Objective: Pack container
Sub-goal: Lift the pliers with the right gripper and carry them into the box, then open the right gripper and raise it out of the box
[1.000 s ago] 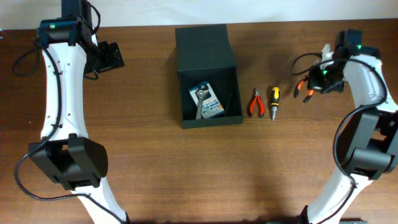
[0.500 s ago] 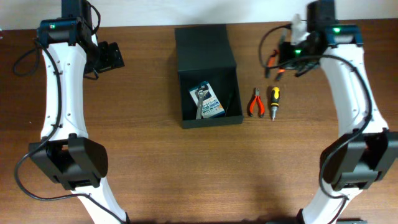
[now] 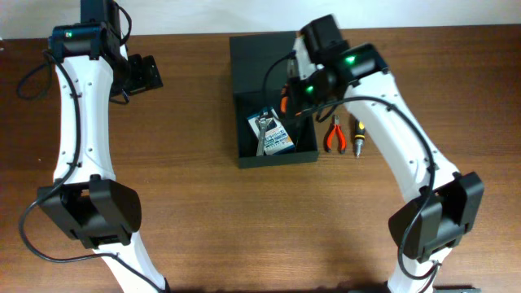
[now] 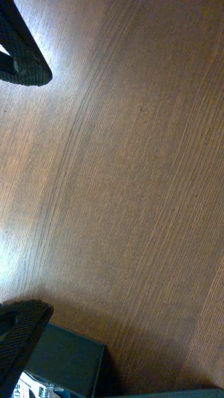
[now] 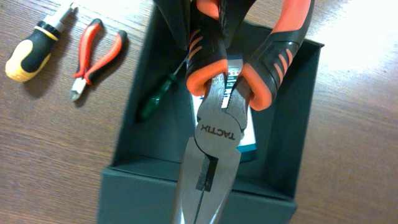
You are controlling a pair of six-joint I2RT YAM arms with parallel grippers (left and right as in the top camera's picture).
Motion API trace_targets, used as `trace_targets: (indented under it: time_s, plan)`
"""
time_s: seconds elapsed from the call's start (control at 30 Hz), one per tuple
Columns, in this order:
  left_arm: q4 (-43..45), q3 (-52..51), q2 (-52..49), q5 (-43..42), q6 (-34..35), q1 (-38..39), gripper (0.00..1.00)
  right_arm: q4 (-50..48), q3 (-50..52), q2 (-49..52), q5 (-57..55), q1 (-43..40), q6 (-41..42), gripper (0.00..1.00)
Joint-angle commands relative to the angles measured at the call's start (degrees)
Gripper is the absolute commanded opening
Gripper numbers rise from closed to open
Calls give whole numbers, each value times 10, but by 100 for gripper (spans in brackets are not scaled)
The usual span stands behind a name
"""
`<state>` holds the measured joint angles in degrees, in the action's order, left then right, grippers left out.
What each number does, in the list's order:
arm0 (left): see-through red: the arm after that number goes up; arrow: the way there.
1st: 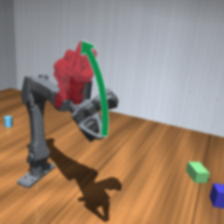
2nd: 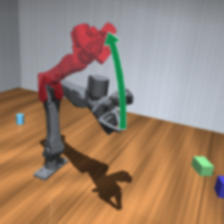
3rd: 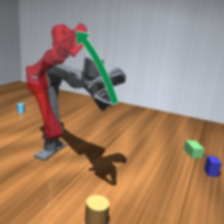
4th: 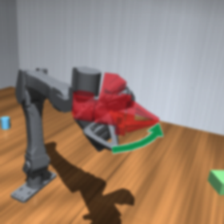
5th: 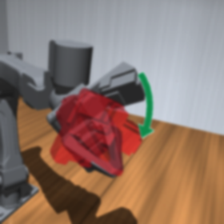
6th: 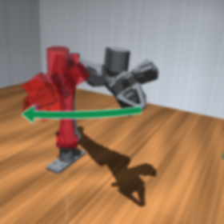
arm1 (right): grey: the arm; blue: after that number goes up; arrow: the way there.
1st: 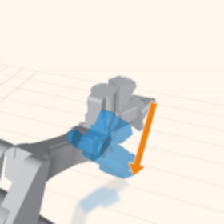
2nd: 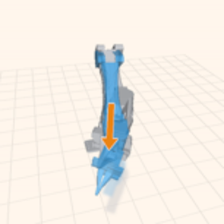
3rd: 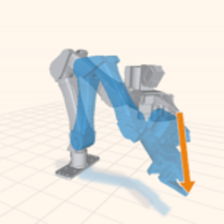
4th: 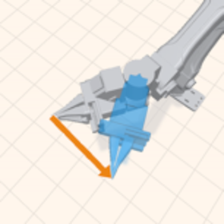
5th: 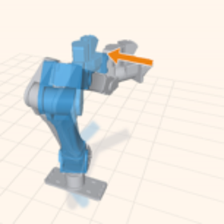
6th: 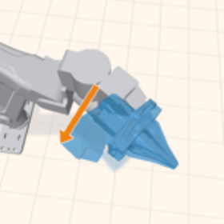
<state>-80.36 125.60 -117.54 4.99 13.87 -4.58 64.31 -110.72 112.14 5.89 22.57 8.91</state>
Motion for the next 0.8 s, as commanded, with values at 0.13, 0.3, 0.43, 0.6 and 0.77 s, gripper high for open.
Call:
trace_targets:
  time_s: [0.13,0.3,0.43,0.6,0.77]
  plan:
    - [1,9,0,8,-7,-1,99,-3,16,20,-57,10,-1,4]
    - [1,9,0,8,-7,-1,99,-17,40,47,-57,10,-27,4]
    - [1,9,0,9,-7,-1,99,-24,67,75,-57,10,-27,4]
    - [1,9,0,9,-7,-1,99,-55,105,92,-58,10,-27,4]
    - [1,9,0,8,-7,-1,99,-67,121,97,-57,10,-31,18]
